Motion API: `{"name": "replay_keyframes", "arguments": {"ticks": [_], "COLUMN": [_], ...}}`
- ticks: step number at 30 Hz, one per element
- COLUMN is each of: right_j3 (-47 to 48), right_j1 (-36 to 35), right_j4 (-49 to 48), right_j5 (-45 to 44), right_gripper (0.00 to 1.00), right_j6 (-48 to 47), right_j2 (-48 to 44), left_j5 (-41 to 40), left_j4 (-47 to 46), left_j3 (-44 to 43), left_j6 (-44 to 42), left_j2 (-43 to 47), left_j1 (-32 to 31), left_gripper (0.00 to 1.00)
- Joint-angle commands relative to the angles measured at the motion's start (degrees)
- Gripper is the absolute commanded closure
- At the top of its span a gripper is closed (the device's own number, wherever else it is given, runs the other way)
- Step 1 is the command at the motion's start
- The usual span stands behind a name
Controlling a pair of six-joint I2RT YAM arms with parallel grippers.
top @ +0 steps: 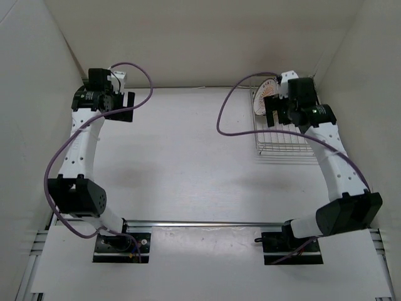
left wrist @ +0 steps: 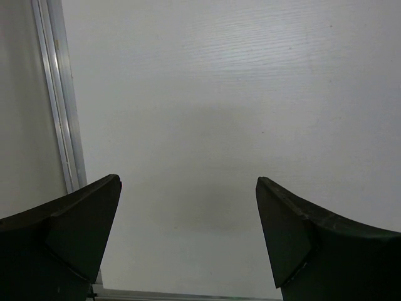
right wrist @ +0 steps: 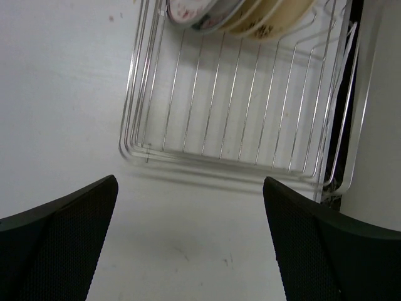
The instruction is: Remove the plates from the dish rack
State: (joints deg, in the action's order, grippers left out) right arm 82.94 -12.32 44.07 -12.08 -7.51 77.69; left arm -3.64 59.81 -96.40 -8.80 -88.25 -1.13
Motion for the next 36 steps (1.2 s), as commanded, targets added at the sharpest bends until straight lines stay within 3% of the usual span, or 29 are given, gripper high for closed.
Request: {"name": "replay_keyframes", "arguments": {"ticks": [1,7,11,13,14,17,19,36], "right_j3": [8.3,20.8,34.2,42.4,43.9,44.8,44.2,46.4], "right_j1": [0.9,4.0,4.5,4.5,4.5,4.5,4.5,6.1], "right_j4": [-4.1,-5.7,0.3,3.0,3.0,-0.3,-2.7,-6.1], "right_j5": [0.3,3.6,2.1,1.5,0.9,-0.3,-1.5,-3.7], "right_gripper": [0.0,0.0,0.0,0.07,0.18,0.38,0.42,0.42], "right_j6": [-0.1,4.0,2.1,1.6,1.6,1.1,1.1,2.2], "right_j2": [4.6,16.3,29.6,33.9,36.7,39.4,40.8,49.7], "left_j5": [0.6,0.6,1.6,2.7,2.8,4.9,5.0,5.5], "left_j4": [-1.0,-1.5,-2.7,-3.2,-3.2,-3.2,-3.2,-3.2], "left_j3": [-8.2,-18.5,-20.5,-21.2,-21.8,-22.3,-22.9,-19.7], "left_j6": [-0.2,-1.3,-1.9,-1.9,-1.9,-0.7,-0.1,1.0], "left_j2": [-4.4,-12.7,-16.9,-18.3,-19.5,-21.4,-22.0,-21.4], "left_j1": [0.1,-1.0,-2.0,-2.0,-2.0,-2.0,-2.0,-4.2], "left_gripper": [0.0,0.0,0.0,0.0,0.0,0.0,0.0,0.0]}}
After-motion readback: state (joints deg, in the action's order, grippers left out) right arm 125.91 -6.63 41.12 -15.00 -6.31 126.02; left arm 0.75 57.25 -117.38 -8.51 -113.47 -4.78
